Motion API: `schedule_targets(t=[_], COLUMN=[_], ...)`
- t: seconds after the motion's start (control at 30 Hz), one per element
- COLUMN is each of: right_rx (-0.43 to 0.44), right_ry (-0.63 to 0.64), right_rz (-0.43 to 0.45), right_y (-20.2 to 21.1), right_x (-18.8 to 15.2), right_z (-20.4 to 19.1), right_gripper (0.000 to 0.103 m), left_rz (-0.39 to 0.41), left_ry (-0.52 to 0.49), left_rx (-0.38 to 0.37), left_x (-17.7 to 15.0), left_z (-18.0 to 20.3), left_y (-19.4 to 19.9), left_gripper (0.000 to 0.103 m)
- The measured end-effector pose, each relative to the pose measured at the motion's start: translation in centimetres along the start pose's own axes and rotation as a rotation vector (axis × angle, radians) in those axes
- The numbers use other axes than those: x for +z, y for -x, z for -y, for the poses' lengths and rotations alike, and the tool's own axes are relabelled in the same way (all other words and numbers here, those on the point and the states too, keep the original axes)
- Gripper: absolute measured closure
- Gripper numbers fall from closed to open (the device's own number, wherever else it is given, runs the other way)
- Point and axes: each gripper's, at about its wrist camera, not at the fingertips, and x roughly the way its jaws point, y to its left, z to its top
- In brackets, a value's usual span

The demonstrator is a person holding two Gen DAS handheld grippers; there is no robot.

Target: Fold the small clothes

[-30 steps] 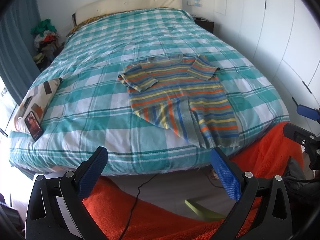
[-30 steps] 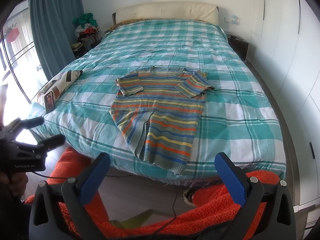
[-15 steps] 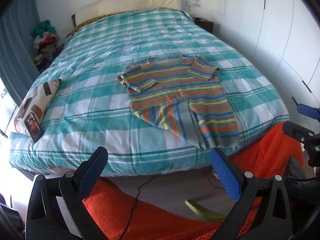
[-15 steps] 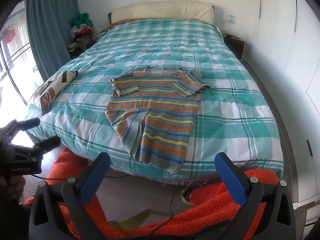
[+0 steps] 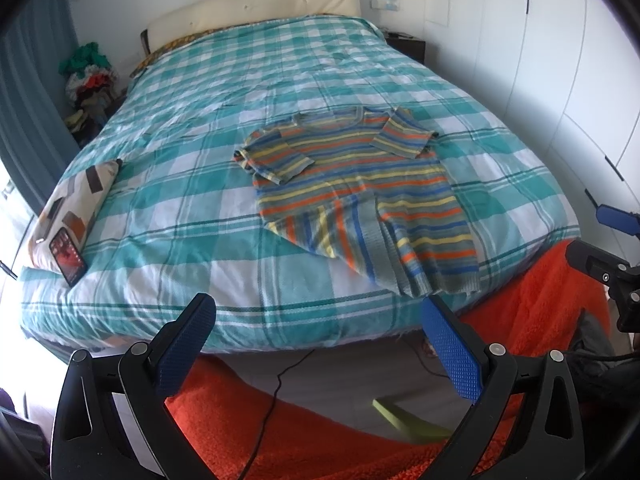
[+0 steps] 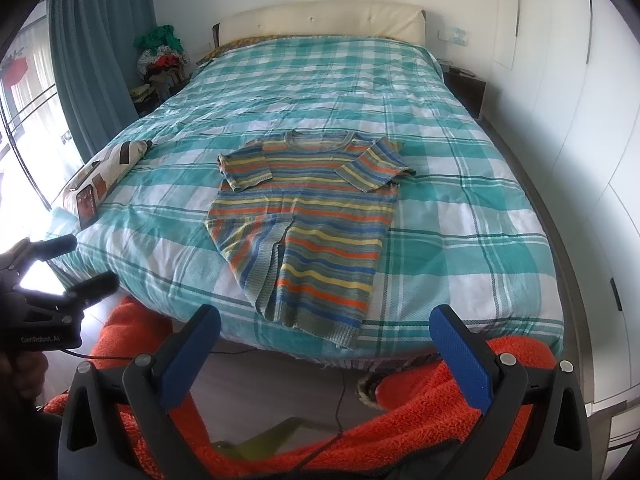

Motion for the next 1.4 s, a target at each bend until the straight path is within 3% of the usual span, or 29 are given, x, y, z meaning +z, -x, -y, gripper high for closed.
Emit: schedule_targets(t=[0.93,1.07,1.2,1.3,1.33,1.4], right_rx=[0.011,0.025,0.03,-0.015,0.005,0.047], right_ry=[0.052,0.046,0.047,0.015,-0.006,-0.059], right_rz=[-0.018,-0.04,-0.013,-0.11,-0.141,-0.206], right_y=[-0.7,-1.5,-3.8,-9.2,-10.6,-13.8], right_x=[0.3,0.6,1.0,0.4,0.1,0.1], right_z=[-1.5,-1.7,0.3,4.0,5.1,7.9], right_gripper=[0.0,0.0,0.0,0.0,0.003,0.016], left_rz=[0.032,0.017,0.063,0.047,0.044,0.038], left_ry=[-0.081,-0.06,-0.09,-0.214,-0.25,-0.306], left_rx=[0.053,0.026,-0.013,-0.03,-0.034,0.011], left_x=[1.2,1.2,1.8,3.3,3.9,5.0], left_z=[1.1,0.4,-0.5,-0.7,-0.7,-0.3], left_y=[-0.3,-1.3,-4.2,-9.4,-11.1,-14.0], left_gripper=[0.001,0.001,0.001,0.001,0.001,0.001])
